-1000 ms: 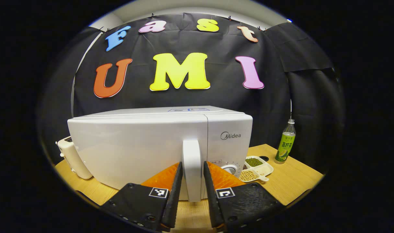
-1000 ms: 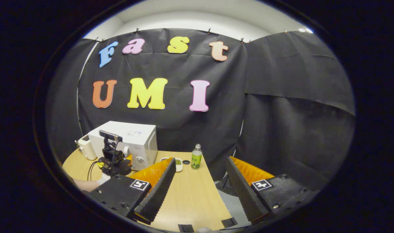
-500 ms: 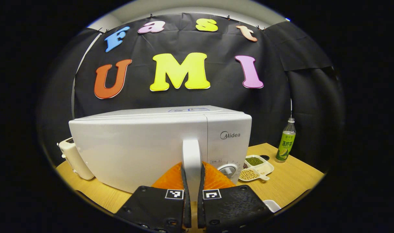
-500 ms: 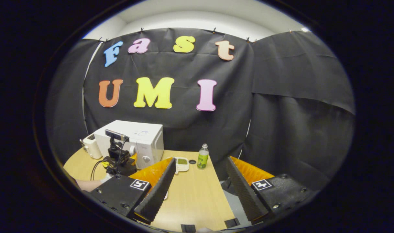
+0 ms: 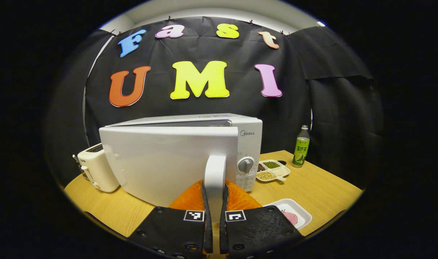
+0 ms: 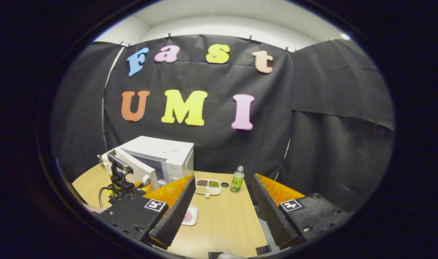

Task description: Open the microwave oven with the left hand, put the food in, and close the microwave oven.

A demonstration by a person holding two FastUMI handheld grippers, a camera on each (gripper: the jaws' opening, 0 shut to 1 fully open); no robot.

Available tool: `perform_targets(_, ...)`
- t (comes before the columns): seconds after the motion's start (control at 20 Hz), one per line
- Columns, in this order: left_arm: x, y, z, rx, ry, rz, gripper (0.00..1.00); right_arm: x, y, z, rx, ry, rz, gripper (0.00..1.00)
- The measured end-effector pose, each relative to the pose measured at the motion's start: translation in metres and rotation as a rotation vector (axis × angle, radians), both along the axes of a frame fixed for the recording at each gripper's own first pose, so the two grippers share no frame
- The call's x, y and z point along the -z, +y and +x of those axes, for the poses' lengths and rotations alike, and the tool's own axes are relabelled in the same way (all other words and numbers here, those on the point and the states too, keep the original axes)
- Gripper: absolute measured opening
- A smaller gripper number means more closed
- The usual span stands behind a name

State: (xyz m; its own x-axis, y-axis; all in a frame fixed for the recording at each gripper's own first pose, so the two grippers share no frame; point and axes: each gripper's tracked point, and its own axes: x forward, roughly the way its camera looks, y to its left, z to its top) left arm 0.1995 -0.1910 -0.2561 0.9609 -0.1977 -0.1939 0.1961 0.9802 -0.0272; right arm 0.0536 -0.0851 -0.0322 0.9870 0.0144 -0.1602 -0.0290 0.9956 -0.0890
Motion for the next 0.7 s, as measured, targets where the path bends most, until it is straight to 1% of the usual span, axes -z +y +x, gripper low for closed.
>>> perform_targets(0.1,0.001,0.011,-0.017,-0.002,0.011,0.003,0.07,-0.001,0.013,-0.002,-0.026,-0.005,-0.007,1.0)
perform_targets(0.2,0.002,0.024,-0.033,-0.015,0.016,0.016,0.11,0.0,0.024,-0.005,-0.045,-0.006,-0.009,1.0)
perform_targets(0.25,0.002,0.031,-0.041,-0.025,0.023,0.017,0.12,0.002,0.029,-0.007,-0.055,-0.003,-0.005,0.93)
perform_targets(0.3,0.003,0.037,-0.048,-0.032,0.03,0.02,0.14,0.004,0.035,-0.009,-0.063,0.002,0.0,0.93)
perform_targets(0.35,0.004,0.043,-0.055,-0.039,0.035,0.027,0.05,0.006,0.039,-0.011,-0.071,0.007,0.005,1.0)
perform_targets(0.4,0.002,0.051,-0.062,-0.051,0.035,0.04,0.18,0.007,0.044,-0.013,-0.078,0.01,0.011,1.0)
perform_targets(0.5,-0.006,0.068,-0.069,-0.077,0.009,0.054,0.24,0.008,0.054,-0.016,-0.09,0.015,0.023,1.0)
perform_targets(0.55,-0.009,0.074,-0.074,-0.079,0.008,0.054,0.29,0.01,0.057,-0.019,-0.095,0.015,0.031,0.93)
perform_targets(0.6,-0.006,0.081,-0.078,-0.085,0.02,0.056,0.31,0.011,0.062,-0.022,-0.101,0.024,0.036,0.93)
perform_targets(0.65,-0.005,0.091,-0.08,-0.095,0.024,0.053,0.46,0.013,0.066,-0.025,-0.106,0.029,0.042,0.93)
perform_targets(0.7,-0.007,0.101,-0.085,-0.11,0.029,0.048,0.64,0.012,0.069,-0.029,-0.107,0.028,0.048,1.0)
